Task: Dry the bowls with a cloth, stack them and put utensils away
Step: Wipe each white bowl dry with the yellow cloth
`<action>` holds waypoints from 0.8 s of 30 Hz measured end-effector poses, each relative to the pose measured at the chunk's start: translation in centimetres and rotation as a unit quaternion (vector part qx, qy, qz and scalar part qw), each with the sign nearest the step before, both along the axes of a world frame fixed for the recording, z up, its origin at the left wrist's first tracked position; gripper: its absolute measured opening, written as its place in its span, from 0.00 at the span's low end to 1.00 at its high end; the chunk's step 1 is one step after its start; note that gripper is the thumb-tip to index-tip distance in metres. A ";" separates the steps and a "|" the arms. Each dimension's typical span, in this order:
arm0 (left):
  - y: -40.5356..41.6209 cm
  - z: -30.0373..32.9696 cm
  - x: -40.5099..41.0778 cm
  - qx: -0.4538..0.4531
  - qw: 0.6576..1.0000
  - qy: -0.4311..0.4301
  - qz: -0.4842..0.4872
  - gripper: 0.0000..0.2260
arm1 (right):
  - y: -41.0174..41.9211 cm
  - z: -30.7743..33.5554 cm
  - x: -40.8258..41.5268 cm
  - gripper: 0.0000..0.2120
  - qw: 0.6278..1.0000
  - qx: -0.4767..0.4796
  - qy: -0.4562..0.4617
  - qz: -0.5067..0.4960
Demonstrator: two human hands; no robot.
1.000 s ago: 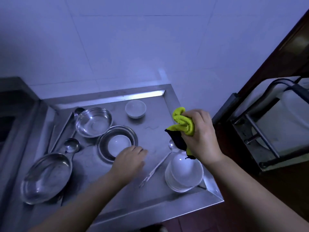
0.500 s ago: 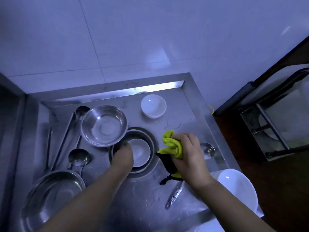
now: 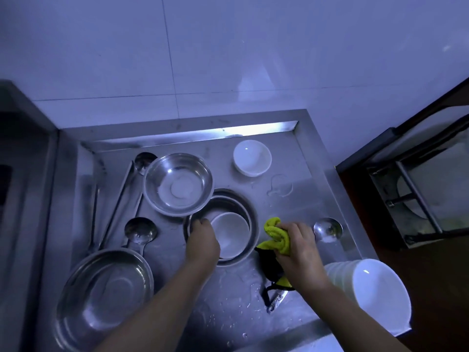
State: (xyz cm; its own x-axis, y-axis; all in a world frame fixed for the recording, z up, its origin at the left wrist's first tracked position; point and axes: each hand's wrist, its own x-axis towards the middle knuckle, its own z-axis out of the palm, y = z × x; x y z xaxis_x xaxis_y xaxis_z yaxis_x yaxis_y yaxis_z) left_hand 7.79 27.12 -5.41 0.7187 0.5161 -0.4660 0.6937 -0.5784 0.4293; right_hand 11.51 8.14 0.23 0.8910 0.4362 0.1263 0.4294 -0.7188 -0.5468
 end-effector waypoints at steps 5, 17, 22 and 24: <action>0.7 3.8 -2.3 -0.050 0.994 -0.096 0.009 0.17 | 2.0 1.3 -0.1 0.19 0.999 0.020 -0.005 -0.025; 7.2 19.7 -7.1 -0.116 0.928 -0.338 -0.109 0.19 | 7.5 12.7 -1.6 0.28 0.978 0.205 -0.047 -0.002; 9.9 23.7 -8.7 -0.072 0.922 -0.347 -0.154 0.24 | 9.1 16.0 -2.3 0.25 0.971 0.227 -0.061 0.036; 10.8 25.1 -9.3 -0.073 0.918 -0.361 -0.145 0.29 | 9.5 16.2 -2.0 0.19 0.972 0.227 -0.041 0.038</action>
State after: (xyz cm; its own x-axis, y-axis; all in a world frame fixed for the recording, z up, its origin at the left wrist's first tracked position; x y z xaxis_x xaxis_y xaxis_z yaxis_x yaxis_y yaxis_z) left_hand -1.53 37.90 19.73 0.9650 0.2241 0.1362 0.0242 -0.5934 0.8046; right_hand 9.46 17.69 16.40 0.8368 0.3842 0.3902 0.5278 -0.3760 -0.7616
